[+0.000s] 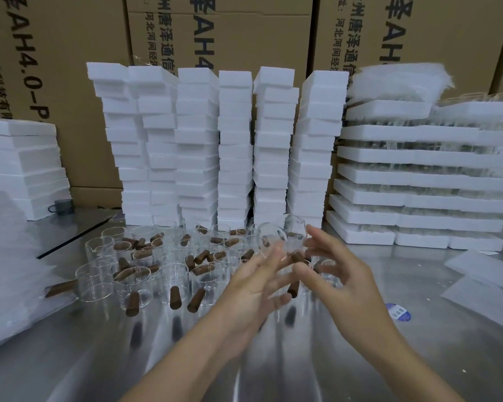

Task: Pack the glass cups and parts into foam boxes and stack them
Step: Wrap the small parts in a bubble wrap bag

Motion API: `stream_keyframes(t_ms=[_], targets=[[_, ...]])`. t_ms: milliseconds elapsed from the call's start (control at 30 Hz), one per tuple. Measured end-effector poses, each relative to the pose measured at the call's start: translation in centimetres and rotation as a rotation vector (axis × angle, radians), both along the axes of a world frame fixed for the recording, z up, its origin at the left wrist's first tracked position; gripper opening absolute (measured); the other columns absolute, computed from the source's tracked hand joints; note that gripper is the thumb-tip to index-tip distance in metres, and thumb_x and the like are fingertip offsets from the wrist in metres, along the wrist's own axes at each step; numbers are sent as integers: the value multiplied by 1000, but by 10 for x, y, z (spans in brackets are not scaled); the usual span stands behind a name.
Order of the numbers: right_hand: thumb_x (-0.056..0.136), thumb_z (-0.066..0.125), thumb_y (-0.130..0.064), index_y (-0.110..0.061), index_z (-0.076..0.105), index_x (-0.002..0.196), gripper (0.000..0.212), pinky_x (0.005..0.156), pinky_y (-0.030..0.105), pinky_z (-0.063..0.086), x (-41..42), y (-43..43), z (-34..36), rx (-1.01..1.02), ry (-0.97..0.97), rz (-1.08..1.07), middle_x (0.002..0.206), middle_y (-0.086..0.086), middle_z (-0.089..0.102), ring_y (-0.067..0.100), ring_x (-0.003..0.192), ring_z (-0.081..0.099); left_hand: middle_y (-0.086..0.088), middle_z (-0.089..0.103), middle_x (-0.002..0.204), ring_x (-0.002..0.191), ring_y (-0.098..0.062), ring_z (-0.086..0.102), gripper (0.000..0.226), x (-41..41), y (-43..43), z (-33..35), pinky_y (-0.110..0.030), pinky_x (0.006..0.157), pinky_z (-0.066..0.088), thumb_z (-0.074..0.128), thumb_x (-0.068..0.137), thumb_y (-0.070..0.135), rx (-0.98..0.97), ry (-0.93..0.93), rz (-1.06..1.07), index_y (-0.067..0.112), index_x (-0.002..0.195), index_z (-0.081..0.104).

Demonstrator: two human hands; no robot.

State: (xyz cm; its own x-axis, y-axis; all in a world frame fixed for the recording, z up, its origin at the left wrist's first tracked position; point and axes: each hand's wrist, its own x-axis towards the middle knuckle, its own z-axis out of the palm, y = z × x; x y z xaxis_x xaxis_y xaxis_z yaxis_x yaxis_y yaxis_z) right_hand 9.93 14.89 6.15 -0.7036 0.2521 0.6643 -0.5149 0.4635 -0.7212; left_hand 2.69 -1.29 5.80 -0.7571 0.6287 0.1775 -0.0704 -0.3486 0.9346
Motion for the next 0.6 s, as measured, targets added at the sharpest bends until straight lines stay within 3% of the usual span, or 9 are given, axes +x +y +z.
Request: stream_keyframes(t_ms=[133,267,433,533,600], targets=[[88,73,-44,-52,66,134,47,82,22,58,-2,-8,0,-173,-38,101,120,-12,73,10,116,70,1,74,127,106,-15,73,59,2,-1,3,-32,83,49,61,102,55,89,-180,-127,16,145,66],[78,75,-58,-61,63,131,55,88,17,54,-5,-9,-2,-294,-170,157,126,-23,72,-3,119,68,-12,64,128,94,-17,66,73,5,0,3,-35,79,45,51,103,58,75,-246,-183,4,151,58],[75,81,-41,-34,68,135,62,79,21,60,-10,-5,-7,-470,-201,154,120,3,78,14,110,76,-7,72,118,86,-12,68,70,6,7,-2,-31,77,44,41,106,64,-31,-198,-148,10,142,67],[74,83,-39,-28,70,135,63,84,29,60,-11,-3,-9,-494,-269,128,115,3,79,18,107,77,-4,78,102,82,-13,67,71,4,9,-7,-32,79,45,34,107,68,-130,-151,-98,14,134,72],[72,85,-37,-28,76,125,54,86,37,59,-14,2,-13,-505,-271,73,108,3,78,16,100,77,-3,80,89,71,-13,68,57,4,11,-10,-24,66,47,37,110,62,-227,-107,37,18,129,69]])
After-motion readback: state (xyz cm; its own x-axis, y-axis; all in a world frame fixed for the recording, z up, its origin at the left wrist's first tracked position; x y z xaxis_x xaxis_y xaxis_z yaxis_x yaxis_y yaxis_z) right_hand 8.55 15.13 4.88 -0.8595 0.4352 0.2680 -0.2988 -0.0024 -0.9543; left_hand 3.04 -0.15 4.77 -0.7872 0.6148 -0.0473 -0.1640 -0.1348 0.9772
